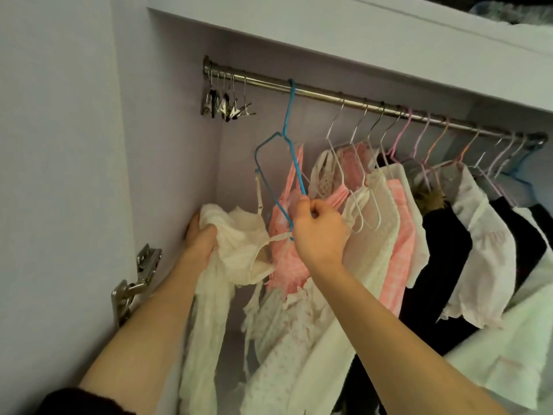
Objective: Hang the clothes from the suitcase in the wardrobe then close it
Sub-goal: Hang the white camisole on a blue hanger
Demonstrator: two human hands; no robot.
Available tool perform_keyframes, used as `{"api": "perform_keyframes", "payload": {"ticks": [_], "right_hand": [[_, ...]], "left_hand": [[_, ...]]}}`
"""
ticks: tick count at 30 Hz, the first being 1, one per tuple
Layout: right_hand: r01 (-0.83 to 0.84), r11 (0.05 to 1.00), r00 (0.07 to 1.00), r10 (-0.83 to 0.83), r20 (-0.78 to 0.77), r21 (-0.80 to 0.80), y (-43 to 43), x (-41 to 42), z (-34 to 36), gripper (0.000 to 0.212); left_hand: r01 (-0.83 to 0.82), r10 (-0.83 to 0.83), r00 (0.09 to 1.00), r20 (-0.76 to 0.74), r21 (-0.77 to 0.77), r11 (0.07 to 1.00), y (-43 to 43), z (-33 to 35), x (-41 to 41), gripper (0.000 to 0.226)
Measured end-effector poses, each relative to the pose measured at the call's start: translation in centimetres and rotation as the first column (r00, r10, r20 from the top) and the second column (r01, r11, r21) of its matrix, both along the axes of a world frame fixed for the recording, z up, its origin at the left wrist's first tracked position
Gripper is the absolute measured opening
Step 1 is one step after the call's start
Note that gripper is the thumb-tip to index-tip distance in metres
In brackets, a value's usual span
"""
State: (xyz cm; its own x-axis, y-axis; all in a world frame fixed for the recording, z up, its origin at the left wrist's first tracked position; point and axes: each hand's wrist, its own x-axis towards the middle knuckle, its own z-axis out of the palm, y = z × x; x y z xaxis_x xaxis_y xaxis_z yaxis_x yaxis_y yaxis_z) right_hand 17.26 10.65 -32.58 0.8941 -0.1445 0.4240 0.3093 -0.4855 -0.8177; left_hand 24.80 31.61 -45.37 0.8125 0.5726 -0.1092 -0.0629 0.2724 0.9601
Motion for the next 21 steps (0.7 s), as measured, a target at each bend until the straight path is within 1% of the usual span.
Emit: {"api": "perform_keyframes", "payload": {"ticks": [2, 4, 5, 7, 8, 9, 12, 14, 16, 19, 21], "right_hand": [[-0.014, 1.0, 1.0, 0.014, 0.001, 0.015, 0.1, 0.0, -0.2, 0.04], [-0.022, 1.0, 1.0, 0.022, 0.009, 0.022, 0.1, 0.2, -0.2, 0.04], [-0.023, 0.999, 1.0, 0.023, 0.004, 0.027, 0.0, 0.2, -0.2, 0.04], [-0.022, 0.999, 1.0, 0.023, -0.016, 0.045, -0.1, 0.4, -0.3, 0.04], [-0.023, 0.998, 0.999, 0.025, -0.035, 0.05, -0.3, 0.6, -0.4, 0.04], [-0.029, 0.999, 0.998, 0.031, -0.052, 0.046, -0.4, 0.6, -0.3, 0.04], [-0.047, 0.999, 0.997, 0.047, -0.067, -0.003, -0.5, 0.6, 0.0, 0.044], [-0.114, 0.991, 0.986, 0.105, -0.127, -0.065, -0.7, 0.2, 0.3, 0.044], [-0.196, 0.972, 0.961, 0.164, -0.223, -0.13, -1.1, 0.0, 0.6, 0.038], [-0.332, 0.928, 0.901, 0.259, -0.348, -0.167, -1.9, -0.5, 1.3, 0.027], [-0.43, 0.871, 0.857, 0.311, -0.412, -0.238, -2.9, -1.5, 2.9, 0.025]], "left_hand": [[-0.01, 0.01, 0.999, 0.042, 0.005, 1.0, -0.1, 1.5, 0.1, 0.06], [-0.01, 0.006, 0.998, 0.06, 0.068, 0.998, -0.4, 2.7, 0.4, 0.059], [-0.005, 0.002, 1.0, 0.024, 0.137, 0.991, -0.5, 2.8, 0.5, 0.06], [0.006, 0.026, 0.994, -0.109, 0.286, 0.958, -0.5, 1.9, 0.8, 0.059], [0.01, 0.043, 0.987, -0.158, 0.324, 0.946, -0.8, 1.2, 0.7, 0.056], [0.016, 0.053, 0.978, -0.201, 0.325, 0.946, -1.0, 0.7, 0.4, 0.053], [0.05, 0.027, 0.959, -0.284, 0.26, 0.964, -1.8, -1.2, -0.5, 0.053], [0.133, -0.042, 0.942, -0.334, 0.255, 0.958, -2.3, -1.7, -1.2, 0.053], [0.219, -0.107, 0.925, -0.366, 0.28, 0.935, -3.0, -0.7, -2.0, 0.048], [0.331, -0.164, 0.89, -0.425, 0.356, 0.874, -4.5, 1.8, -4.0, 0.049], [0.409, -0.193, 0.855, -0.481, 0.397, 0.822, -5.2, 3.3, -5.3, 0.061]]}}
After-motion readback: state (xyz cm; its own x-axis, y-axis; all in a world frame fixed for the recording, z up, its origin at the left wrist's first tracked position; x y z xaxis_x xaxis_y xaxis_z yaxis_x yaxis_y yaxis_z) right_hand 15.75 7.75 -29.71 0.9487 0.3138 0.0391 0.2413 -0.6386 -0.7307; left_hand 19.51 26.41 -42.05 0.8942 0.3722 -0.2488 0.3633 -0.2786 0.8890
